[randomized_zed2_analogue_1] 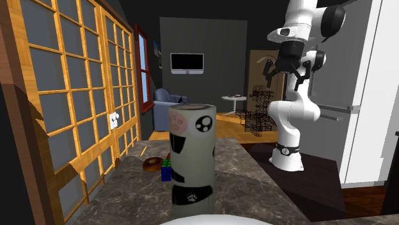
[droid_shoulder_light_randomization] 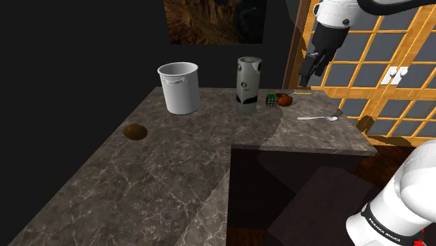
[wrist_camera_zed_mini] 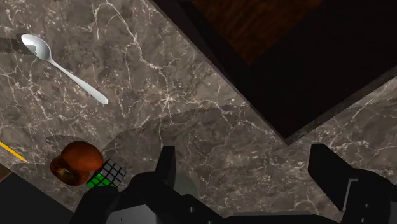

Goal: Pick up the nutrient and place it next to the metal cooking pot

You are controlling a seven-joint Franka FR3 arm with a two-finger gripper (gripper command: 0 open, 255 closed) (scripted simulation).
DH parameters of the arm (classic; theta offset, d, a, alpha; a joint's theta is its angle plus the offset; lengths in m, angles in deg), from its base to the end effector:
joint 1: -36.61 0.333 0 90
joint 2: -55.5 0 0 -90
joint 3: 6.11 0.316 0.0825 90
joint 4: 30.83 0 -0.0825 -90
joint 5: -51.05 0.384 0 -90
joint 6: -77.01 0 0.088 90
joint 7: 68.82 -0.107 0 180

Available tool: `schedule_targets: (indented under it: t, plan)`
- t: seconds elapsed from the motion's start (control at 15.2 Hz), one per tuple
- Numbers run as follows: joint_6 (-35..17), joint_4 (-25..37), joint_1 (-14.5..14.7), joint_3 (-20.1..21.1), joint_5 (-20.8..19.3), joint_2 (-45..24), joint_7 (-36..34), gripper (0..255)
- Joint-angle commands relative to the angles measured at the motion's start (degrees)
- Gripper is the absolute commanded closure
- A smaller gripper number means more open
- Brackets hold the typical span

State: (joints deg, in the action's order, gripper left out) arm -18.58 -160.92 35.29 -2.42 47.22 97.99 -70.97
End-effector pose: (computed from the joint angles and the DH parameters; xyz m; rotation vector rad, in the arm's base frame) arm 0.3297 0.0143 0.6264 3.0281 -0.0123 0.2151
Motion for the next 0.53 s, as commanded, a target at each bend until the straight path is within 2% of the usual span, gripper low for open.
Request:
schedule_targets:
  t: [0.0, 0.46]
  plan:
    - [0.0, 0.0, 0.0, 0.0, 0.0, 0.0, 0.0, 0]
    - [-13.5, -11.2, -0.5, -7.1, -6.3, 1.4, 11.8, 0]
